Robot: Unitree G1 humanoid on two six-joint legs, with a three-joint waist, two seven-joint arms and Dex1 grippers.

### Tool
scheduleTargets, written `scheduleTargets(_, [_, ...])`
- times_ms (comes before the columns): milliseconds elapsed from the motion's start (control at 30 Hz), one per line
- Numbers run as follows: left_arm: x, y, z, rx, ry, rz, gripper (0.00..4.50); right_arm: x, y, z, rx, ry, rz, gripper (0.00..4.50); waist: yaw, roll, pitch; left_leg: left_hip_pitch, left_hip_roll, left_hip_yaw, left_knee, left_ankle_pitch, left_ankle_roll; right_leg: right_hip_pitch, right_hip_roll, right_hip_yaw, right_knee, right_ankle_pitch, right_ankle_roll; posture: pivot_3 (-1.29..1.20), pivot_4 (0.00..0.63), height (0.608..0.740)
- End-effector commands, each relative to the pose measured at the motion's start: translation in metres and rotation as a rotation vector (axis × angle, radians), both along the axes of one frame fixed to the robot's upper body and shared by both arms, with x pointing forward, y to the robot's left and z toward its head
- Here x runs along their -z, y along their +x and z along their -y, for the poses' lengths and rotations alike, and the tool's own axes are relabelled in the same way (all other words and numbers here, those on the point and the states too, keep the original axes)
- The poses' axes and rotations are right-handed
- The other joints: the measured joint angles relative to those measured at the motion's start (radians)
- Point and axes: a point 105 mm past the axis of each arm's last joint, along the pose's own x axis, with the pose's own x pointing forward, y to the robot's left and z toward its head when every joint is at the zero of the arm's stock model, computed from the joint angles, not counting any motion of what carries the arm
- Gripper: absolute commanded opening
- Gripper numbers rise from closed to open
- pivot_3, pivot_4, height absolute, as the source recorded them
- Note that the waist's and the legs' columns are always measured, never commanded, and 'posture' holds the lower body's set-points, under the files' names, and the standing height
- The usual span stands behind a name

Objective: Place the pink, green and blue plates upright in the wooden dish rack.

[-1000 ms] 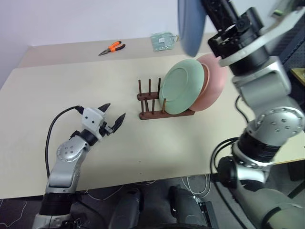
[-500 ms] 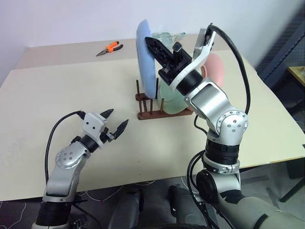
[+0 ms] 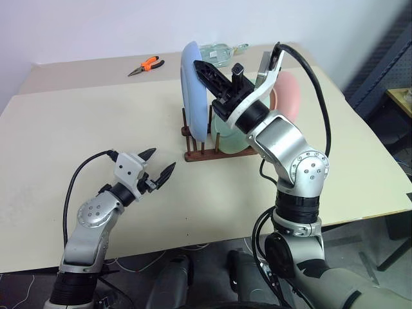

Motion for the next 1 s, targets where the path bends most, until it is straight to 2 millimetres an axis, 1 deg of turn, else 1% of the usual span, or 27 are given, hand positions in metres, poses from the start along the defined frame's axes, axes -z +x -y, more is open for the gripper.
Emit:
scheduleTargets(33, [-0.009,-0.003,0.003,0.012,0.002,0.036,3.56,-0.008,0.000,0.000,-0.004,0.034,0.005,0.02,0.000,0.000,0.000,0.000,0.000,0.000,0.000,0.000,0.000,0.000,0.000,0.000,0.000,0.000,0.000,0.00,0.150,0.739])
scheduleTargets(133, [-0.008,-0.003,0.003,0.011,0.004,0.035,3.56,0.000,0.010,0.001,0.024,0.013,-0.036,0.02,0.000,0.000,0.000,0.000,0.000,0.000,0.000,0.000,0.000,0.000,0.000,0.000,0.000,0.000,0.000,0.00,0.150,0.739])
scheduleTargets(167, [-0.008,-0.003,0.003,0.012,0.004,0.034,3.56,0.003,0.013,0.001,0.030,0.001,-0.045,0.30,0.000,0.000,0.000,0.000,0.000,0.000,0.000,0.000,0.000,0.000,0.000,0.000,0.000,0.000,0.000,0.00,0.150,0.739])
scheduleTargets(233, [-0.008,-0.003,0.004,0.013,0.004,0.035,3.56,0.005,0.016,-0.001,0.035,-0.026,-0.039,0.89,0.000,0.000,0.000,0.000,0.000,0.000,0.000,0.000,0.000,0.000,0.000,0.000,0.000,0.000,0.000,0.00,0.150,0.739])
scheduleTargets(267, [-0.008,-0.003,0.004,0.013,0.004,0.035,3.56,0.005,0.017,-0.002,0.034,-0.034,-0.032,1.37,0.000,0.000,0.000,0.000,0.000,0.000,0.000,0.000,0.000,0.000,0.000,0.000,0.000,0.000,0.000,0.00,0.150,0.739])
scheduleTargets(333, [-0.008,-0.004,0.005,0.013,0.003,0.035,3.56,-0.002,0.014,-0.003,0.045,-0.100,0.043,2.37,0.000,0.001,0.000,0.000,0.000,0.000,0.000,0.000,0.000,0.000,0.000,0.000,0.000,0.000,0.000,0.00,0.150,0.739])
scheduleTargets(367, [-0.008,-0.004,0.005,0.013,0.003,0.035,3.56,-0.008,0.011,-0.003,0.063,-0.164,0.110,2.83,0.000,0.001,0.000,0.000,0.000,0.001,0.000,0.000,0.000,0.000,0.000,0.000,0.000,0.000,0.000,0.00,0.150,0.739])
scheduleTargets(433, [-0.007,-0.004,0.006,0.014,0.003,0.034,3.56,-0.020,0.004,0.000,0.105,-0.319,0.275,2.83,0.000,0.001,0.000,0.000,0.000,0.001,0.000,0.000,0.000,0.000,0.000,0.000,0.000,0.000,0.000,0.00,0.150,0.739])
scheduleTargets(533, [-0.007,-0.005,0.007,0.019,0.004,0.035,3.56,-0.032,-0.004,0.022,0.202,-0.520,0.491,2.83,0.007,0.000,0.000,-0.001,0.000,0.001,0.000,0.000,0.000,0.000,0.000,-0.001,-0.001,0.000,0.000,0.00,0.150,0.739])
scheduleTargets(567, [-0.007,-0.005,0.008,0.020,0.003,0.034,3.56,-0.036,-0.008,0.034,0.253,-0.598,0.584,2.83,0.008,0.000,0.000,-0.001,0.000,0.001,0.000,0.000,0.000,0.000,0.000,-0.001,-0.002,-0.001,-0.001,0.00,0.150,0.739])
scheduleTargets(600, [-0.007,-0.005,0.008,0.024,0.004,0.034,3.56,-0.036,-0.009,0.050,0.313,-0.710,0.665,2.59,0.010,0.000,0.000,-0.001,0.000,0.001,0.001,0.000,0.000,0.001,0.000,-0.001,-0.002,-0.001,-0.002,0.00,0.150,0.739])
scheduleTargets(667, [-0.007,-0.005,0.011,0.045,0.006,0.030,3.56,-0.028,-0.013,0.077,0.368,-0.907,0.762,1.99,0.014,-0.001,0.000,-0.003,0.000,0.001,0.001,0.000,0.000,0.001,-0.001,-0.001,-0.003,-0.002,-0.003,0.00,0.150,0.739])
scheduleTargets(733, [-0.009,-0.008,0.023,0.108,-0.005,0.023,3.56,-0.010,-0.024,0.106,0.353,-1.119,0.817,0.98,0.015,-0.001,0.000,-0.004,-0.001,0.001,0.002,0.000,0.000,0.001,-0.002,-0.002,-0.004,-0.002,-0.003,0.00,0.150,0.739])
scheduleTargets(800, [-0.013,-0.014,0.041,0.199,-0.017,0.014,3.56,0.007,-0.033,0.131,0.323,-1.297,0.807,0.02,0.019,-0.001,0.000,-0.005,-0.001,0.003,0.003,0.000,0.000,0.001,-0.003,-0.002,-0.005,-0.003,-0.002,0.00,0.150,0.739])
scheduleTargets(867, [-0.016,-0.019,0.056,0.276,-0.029,0.005,3.56,0.025,-0.040,0.149,0.290,-1.449,0.777,0.02,0.014,-0.001,0.000,-0.005,-0.001,0.004,0.003,0.000,0.001,0.001,-0.004,-0.002,-0.004,-0.003,-0.002,0.00,0.150,0.739])
scheduleTargets(900, [-0.019,-0.022,0.069,0.334,-0.036,0.002,3.56,0.036,-0.045,0.154,0.256,-1.529,0.776,0.02,0.011,-0.001,0.000,-0.005,-0.001,0.004,0.004,0.000,0.001,0.001,-0.004,-0.001,-0.004,-0.003,-0.002,0.00,0.150,0.739])
scheduleTargets(933, [-0.021,-0.025,0.077,0.372,-0.039,-0.001,3.56,0.043,-0.048,0.157,0.230,-1.577,0.778,0.02,0.010,-0.001,0.000,-0.005,-0.001,0.005,0.004,0.000,0.001,0.001,-0.005,-0.001,-0.004,-0.005,0.000,0.00,0.150,0.739])
scheduleTargets(1000, [-0.024,-0.028,0.090,0.434,-0.053,-0.006,3.56,0.053,-0.049,0.158,0.224,-1.591,0.747,0.02,0.006,-0.001,0.001,-0.004,0.000,0.006,0.004,-0.001,0.001,0.001,-0.005,-0.001,-0.004,-0.005,0.000,0.00,0.150,0.739])
